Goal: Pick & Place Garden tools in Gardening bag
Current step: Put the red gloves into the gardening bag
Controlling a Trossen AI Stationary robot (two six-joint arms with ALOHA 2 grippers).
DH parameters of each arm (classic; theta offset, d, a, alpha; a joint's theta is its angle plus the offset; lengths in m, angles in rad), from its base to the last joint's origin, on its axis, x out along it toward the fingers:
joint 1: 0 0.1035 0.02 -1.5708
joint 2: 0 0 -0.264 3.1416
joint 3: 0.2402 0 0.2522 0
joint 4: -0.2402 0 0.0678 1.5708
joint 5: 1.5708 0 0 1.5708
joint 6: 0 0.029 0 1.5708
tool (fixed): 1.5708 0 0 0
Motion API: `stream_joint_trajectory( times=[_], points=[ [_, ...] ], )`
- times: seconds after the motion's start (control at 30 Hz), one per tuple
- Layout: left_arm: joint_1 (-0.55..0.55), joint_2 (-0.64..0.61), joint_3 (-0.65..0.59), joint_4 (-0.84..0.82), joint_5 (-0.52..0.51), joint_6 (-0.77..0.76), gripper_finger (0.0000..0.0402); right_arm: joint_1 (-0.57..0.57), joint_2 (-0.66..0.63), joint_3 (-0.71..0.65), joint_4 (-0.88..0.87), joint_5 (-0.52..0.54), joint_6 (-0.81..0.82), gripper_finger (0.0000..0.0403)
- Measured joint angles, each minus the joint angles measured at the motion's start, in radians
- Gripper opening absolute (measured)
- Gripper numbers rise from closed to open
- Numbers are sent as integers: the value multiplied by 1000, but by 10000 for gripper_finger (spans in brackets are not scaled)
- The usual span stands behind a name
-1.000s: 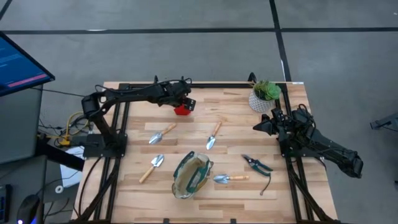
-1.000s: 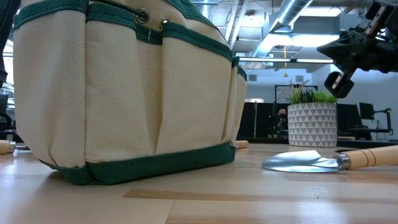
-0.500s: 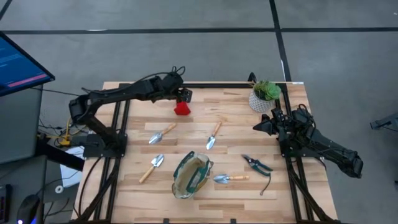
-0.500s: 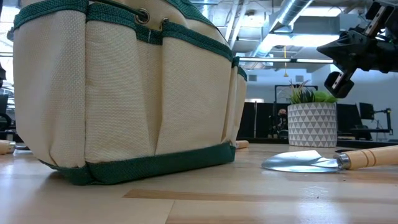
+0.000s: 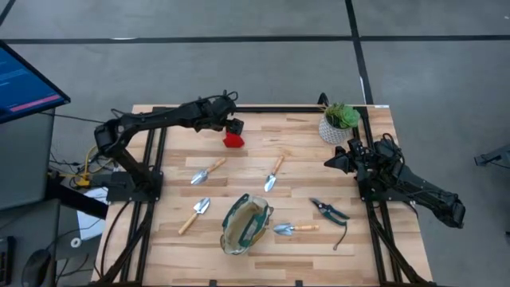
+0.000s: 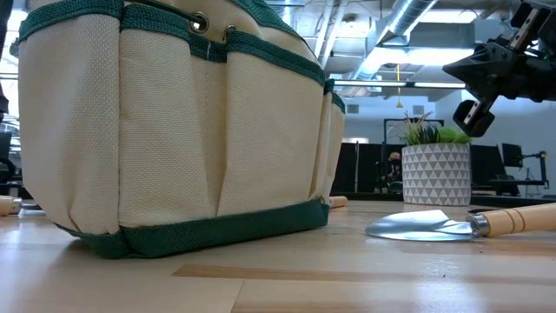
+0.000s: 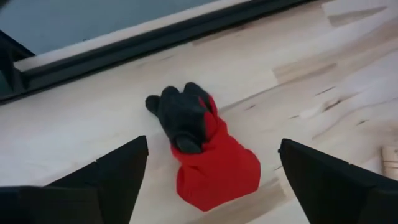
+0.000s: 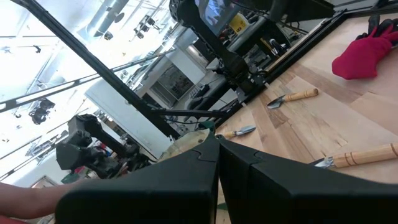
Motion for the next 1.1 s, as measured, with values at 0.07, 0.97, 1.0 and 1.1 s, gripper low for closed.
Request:
stream_joint_trajectory(
  times=[0.07,0.97,1.0,1.1],
  points=[
    [0,18,0,0,2,-3,351,0,0,0,0,0,0,0],
    [32,261,0,67,161,-149,369,0,0,0,-4,-1,0,0],
    [32,270,0,67,172,-155,368,0,0,0,-6,0,0,0],
    [32,300,1,67,208,-176,353,0,0,0,-8,0,0,0]
  ],
)
